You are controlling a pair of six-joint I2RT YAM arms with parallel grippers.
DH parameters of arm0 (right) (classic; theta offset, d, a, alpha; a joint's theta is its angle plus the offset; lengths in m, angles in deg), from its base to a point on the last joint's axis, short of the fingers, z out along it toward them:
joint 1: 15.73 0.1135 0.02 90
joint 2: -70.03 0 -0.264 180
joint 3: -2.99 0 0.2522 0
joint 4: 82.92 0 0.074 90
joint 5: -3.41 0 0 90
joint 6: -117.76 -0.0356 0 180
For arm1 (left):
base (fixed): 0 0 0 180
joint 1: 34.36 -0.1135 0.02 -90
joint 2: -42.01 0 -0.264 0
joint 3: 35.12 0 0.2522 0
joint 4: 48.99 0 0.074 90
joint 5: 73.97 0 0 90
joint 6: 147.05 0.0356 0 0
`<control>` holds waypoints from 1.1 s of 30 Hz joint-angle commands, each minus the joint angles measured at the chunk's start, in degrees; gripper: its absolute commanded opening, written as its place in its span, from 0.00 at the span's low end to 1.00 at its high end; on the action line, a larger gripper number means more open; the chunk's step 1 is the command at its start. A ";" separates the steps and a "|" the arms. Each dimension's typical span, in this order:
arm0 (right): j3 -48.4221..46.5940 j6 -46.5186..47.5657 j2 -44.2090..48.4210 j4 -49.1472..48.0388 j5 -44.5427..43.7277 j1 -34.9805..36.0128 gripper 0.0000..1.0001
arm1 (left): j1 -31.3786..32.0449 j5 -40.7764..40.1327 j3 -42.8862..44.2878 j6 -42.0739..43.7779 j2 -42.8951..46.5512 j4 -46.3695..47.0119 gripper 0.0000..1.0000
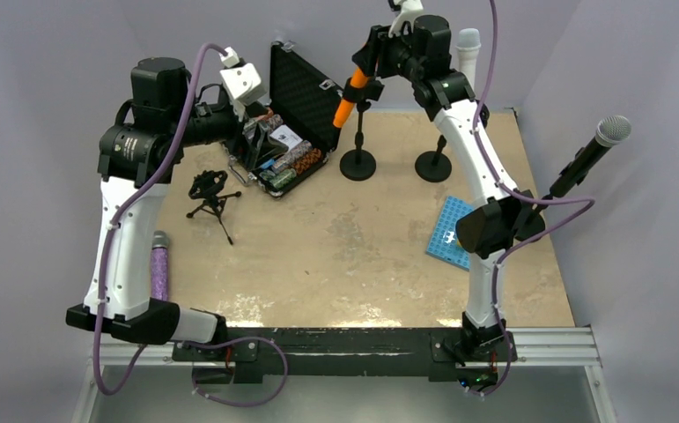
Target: Remove the microphone from the stand
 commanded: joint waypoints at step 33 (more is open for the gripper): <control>31.36 -15.08 33.05 2.67 2.99 7.15 0.00 | 16.95 0.91 -19.01 -14.59 -9.12 36.54 0.73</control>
